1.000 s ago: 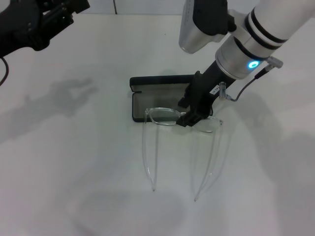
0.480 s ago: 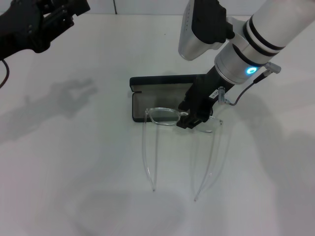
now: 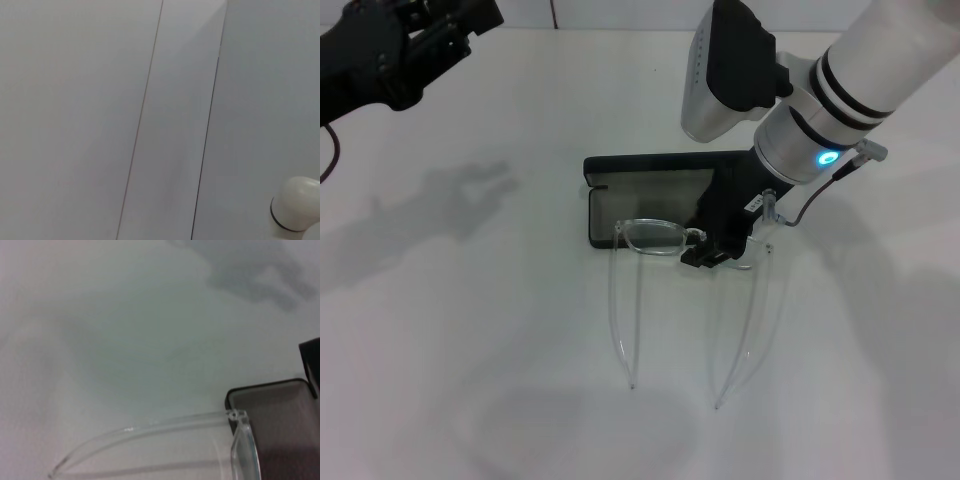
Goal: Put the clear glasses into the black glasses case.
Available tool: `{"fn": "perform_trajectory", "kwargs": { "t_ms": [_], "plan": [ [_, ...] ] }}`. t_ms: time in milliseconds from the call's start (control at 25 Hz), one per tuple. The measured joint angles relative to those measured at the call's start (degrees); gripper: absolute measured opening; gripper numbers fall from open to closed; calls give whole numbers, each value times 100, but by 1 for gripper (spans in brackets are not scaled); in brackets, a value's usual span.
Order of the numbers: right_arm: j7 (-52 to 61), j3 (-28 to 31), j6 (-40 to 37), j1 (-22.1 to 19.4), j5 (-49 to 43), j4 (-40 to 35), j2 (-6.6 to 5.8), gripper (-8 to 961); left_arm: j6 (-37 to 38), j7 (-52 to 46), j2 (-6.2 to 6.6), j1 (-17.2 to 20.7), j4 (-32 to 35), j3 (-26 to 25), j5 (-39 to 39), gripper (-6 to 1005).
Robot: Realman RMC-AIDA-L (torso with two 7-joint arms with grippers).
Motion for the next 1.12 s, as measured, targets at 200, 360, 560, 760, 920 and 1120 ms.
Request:
{"fn": "perform_trajectory", "kwargs": {
  "t_ms": [200,360,560,760,920,1120],
  "plan": [
    [-6,-62,35,-11,120,0,0,346,0,6,-9,14,0,0,1,252],
    [-8,-62,14,-29,128,-3,0,290,0,7,-9,23,0,0,1,252],
    [-17,-60,-1,-78,196,-44,0,207,0,9,-9,27,0,0,1,252],
    [-19,-64,70,-139,251,-63,0,93,0,9,-17,38,-6,0,1,252],
    [-19,-117,111,-145,277,-47,0,77,0,58,-6,43,-92,0,-7,252],
    [-18,-221,198,-201,408,-42,0,71,1,103,-3,42,-141,0,-25,252]
  ]
}}
